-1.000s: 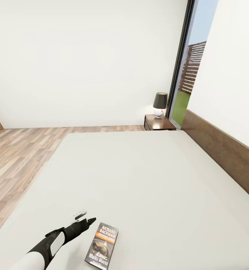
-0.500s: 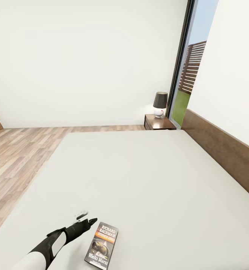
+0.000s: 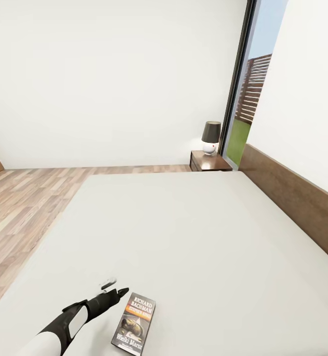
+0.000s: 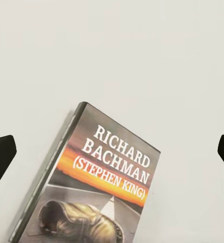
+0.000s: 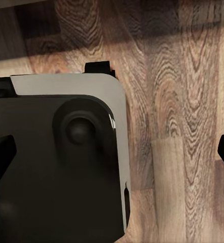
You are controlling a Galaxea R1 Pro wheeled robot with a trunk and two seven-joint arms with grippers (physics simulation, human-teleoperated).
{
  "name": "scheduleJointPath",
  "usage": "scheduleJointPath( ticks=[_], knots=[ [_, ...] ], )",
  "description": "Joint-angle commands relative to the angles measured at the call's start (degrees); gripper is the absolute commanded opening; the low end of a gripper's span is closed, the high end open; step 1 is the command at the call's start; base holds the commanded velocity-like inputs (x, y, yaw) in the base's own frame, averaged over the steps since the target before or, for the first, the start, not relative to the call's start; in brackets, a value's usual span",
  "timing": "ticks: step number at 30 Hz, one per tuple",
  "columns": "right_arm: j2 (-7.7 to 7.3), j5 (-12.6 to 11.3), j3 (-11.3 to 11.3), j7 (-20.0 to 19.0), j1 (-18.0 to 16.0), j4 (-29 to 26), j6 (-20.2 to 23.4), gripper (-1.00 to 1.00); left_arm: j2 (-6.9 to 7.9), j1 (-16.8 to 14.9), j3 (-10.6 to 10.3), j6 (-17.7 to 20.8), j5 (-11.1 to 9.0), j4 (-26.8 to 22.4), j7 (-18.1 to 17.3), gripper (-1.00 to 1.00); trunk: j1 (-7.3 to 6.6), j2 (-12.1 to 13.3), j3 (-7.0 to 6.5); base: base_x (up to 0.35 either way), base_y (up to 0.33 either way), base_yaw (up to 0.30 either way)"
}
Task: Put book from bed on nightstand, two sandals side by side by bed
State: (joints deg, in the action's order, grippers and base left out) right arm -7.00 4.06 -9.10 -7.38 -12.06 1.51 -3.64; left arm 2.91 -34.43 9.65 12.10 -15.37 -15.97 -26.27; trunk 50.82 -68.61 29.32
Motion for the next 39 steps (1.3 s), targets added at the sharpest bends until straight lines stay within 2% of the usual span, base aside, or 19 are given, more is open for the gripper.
scheduleJointPath(
  ticks=[1, 8, 27, 36, 39],
  knots=[
    [-0.03, 0.42, -0.48, -0.16, -0.07, 0.16, -0.32, 1.00, -0.01, -0.02, 0.23, 0.56, -0.45, -0.03, -0.19, 1.00, 0.00, -0.03, 0.05, 0.000, 0.000, 0.000],
    [-0.03, 0.42, -0.48, -0.18, -0.07, 0.16, -0.32, 1.00, -0.16, -0.02, 0.21, 0.56, -0.45, -0.03, -0.19, 1.00, 1.54, -2.84, 1.31, 0.000, 0.000, 0.000],
    [0.00, 0.42, -0.48, -0.16, -0.07, 0.16, -0.32, 1.00, -0.27, -0.02, -0.48, 0.56, -0.45, -0.03, -0.17, 1.00, 1.54, -2.84, 1.31, 0.000, 0.000, 0.000],
    [0.03, 0.42, -0.48, -0.15, -0.07, 0.16, -0.32, 1.00, -0.27, -0.02, -0.83, 0.56, -0.45, -0.03, -0.12, 1.00, 3.51, -6.45, 2.93, 0.000, 0.000, 0.000],
    [0.04, 0.42, -0.48, -0.13, -0.07, 0.16, -0.32, 1.00, -0.27, -0.02, -0.87, 0.56, -0.45, -0.03, -0.11, 1.00, 3.51, -6.45, 2.93, 0.000, 0.000, 0.000]
  ],
)
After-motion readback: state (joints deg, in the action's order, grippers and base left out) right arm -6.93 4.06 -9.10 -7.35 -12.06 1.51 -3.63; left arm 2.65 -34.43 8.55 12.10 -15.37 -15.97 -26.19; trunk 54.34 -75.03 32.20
